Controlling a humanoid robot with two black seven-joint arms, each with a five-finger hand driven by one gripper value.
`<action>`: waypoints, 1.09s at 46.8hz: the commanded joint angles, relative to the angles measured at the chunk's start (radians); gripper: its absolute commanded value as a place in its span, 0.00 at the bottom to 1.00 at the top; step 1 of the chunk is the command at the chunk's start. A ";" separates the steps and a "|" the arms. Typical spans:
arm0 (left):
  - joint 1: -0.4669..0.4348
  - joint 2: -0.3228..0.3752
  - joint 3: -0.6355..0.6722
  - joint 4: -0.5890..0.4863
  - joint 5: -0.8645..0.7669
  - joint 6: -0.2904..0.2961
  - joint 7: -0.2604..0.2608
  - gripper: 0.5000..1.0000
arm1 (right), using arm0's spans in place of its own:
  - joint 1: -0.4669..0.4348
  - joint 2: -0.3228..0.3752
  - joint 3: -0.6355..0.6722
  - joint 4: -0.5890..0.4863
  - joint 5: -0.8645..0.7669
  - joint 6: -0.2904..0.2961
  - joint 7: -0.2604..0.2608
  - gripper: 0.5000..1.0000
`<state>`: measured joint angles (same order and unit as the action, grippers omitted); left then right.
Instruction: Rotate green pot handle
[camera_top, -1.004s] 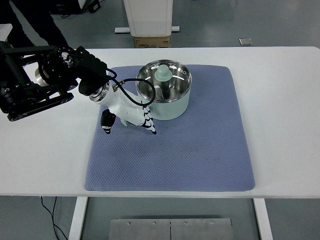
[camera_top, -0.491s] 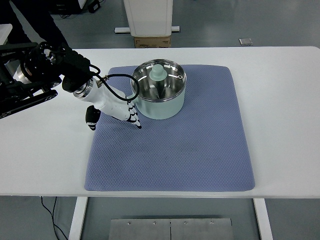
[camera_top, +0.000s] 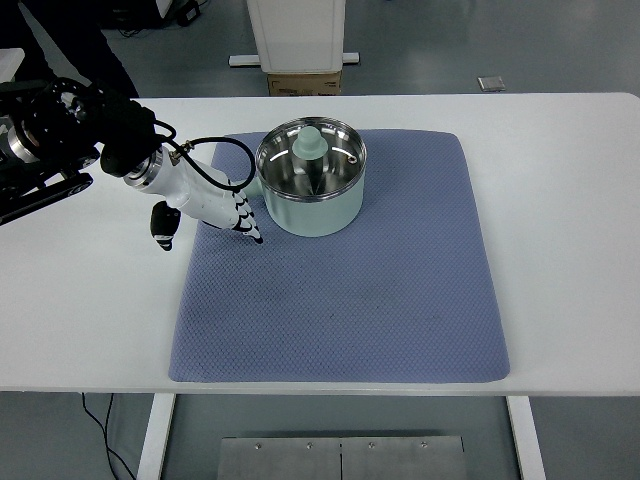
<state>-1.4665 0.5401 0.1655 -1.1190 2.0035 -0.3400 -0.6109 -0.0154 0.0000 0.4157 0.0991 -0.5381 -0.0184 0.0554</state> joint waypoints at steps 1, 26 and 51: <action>0.000 0.000 0.012 0.011 0.001 0.016 0.000 1.00 | 0.000 0.000 0.000 -0.002 0.001 0.000 0.000 1.00; 0.006 0.000 0.035 0.088 0.017 0.056 0.000 1.00 | 0.000 0.000 0.000 0.001 0.000 0.000 0.000 1.00; -0.005 0.001 0.048 0.099 -0.049 0.087 0.000 1.00 | 0.000 0.000 0.000 0.001 0.000 0.000 0.000 1.00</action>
<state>-1.4646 0.5401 0.2140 -1.0131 1.9798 -0.2491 -0.6108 -0.0153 0.0000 0.4157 0.0974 -0.5383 -0.0184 0.0553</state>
